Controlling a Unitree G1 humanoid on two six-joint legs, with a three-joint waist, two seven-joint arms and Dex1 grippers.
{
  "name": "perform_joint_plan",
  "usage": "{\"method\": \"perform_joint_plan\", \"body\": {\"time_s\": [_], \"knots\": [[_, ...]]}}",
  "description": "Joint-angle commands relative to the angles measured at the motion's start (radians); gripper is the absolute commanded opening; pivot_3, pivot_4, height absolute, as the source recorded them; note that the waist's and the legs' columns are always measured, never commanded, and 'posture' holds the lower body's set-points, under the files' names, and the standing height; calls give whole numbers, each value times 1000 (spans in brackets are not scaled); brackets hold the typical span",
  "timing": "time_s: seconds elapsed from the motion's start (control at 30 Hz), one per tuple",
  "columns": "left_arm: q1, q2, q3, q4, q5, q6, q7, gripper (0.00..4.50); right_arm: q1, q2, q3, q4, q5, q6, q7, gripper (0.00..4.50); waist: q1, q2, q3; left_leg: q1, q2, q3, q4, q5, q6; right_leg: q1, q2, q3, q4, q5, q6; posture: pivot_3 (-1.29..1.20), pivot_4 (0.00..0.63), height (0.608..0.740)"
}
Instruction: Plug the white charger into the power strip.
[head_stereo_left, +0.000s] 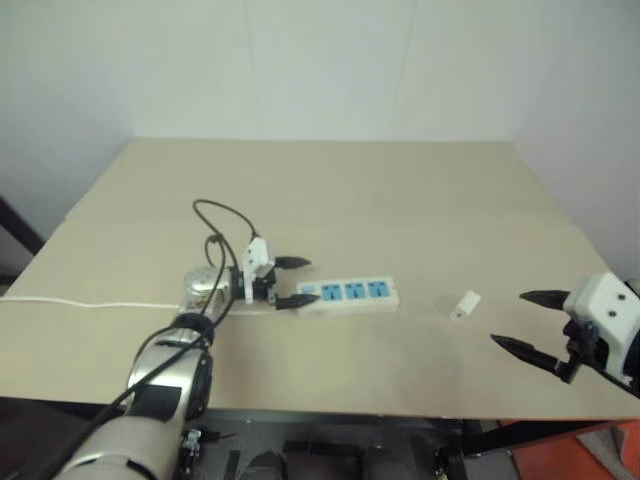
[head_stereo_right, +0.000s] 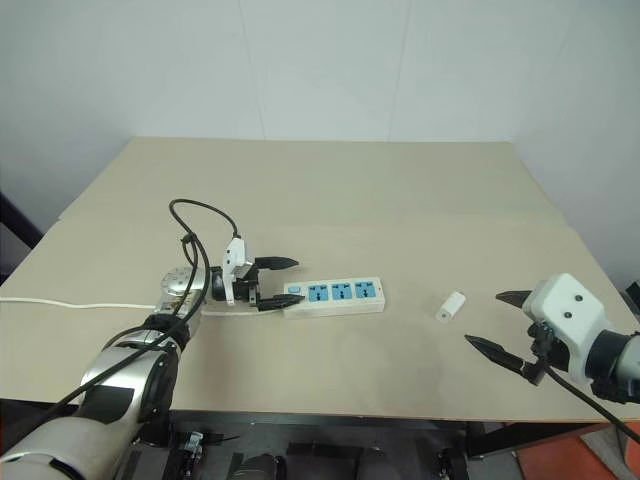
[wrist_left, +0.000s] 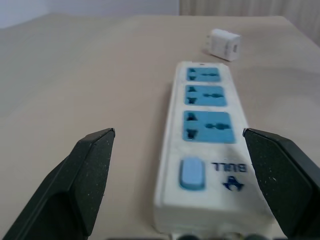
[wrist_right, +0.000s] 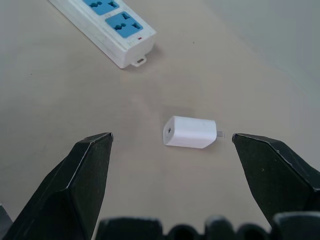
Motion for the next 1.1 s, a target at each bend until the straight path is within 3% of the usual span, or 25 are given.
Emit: {"method": "perform_joint_plan", "body": {"time_s": [0.03, 0.37, 0.63, 0.73, 0.87, 1.1], "knots": [[-17, -3, -12, 13, 47, 39, -12, 4482, 10, 2, -46, -28, 5, 3, -11, 4500, -1, 0, 0, 0, 0, 0, 0, 0, 0, 0, 0, 0, 0, 0, 0, 0, 150, 740], [-9, -8, 5, 15, 63, 172, -121, 4482, -2, 7, -9, -13, -9, 4, -56, 4500, -1, 0, -1, 1, 0, 0, 0, 0, 0, 2, 0, 0, 0, -2, 3, 0, 150, 740], [15, 4, 31, 2, 72, 94, -58, 4482, -22, 7, 23, 12, -23, -1, -92, 4500, -5, -1, -1, 1, 0, 0, 0, 0, 0, 1, 0, 0, 0, 0, 0, 0, 150, 740], [15, 15, 40, 3, 62, 110, -117, 4482, -29, 8, 41, 19, -32, -12, -98, 4500, -6, -1, -1, 1, 0, 0, 0, 0, 0, 1, 0, 0, 0, 0, 1, 0, 150, 740], [38, 17, 15, -8, 49, 109, -222, 4482, -36, 10, 57, 30, -45, -24, -108, 4500, -7, -1, -1, 1, 0, 0, 0, 0, 0, 1, 0, 0, 0, 0, 0, 0, 150, 740], [92, 29, -83, -38, -6, 68, -228, 4482, -32, 15, 60, 44, -64, -38, -115, 4500, -7, 0, -1, 1, 0, 0, 0, 0, 0, 1, 0, 0, 1, 0, -1, 0, 150, 740]]}}
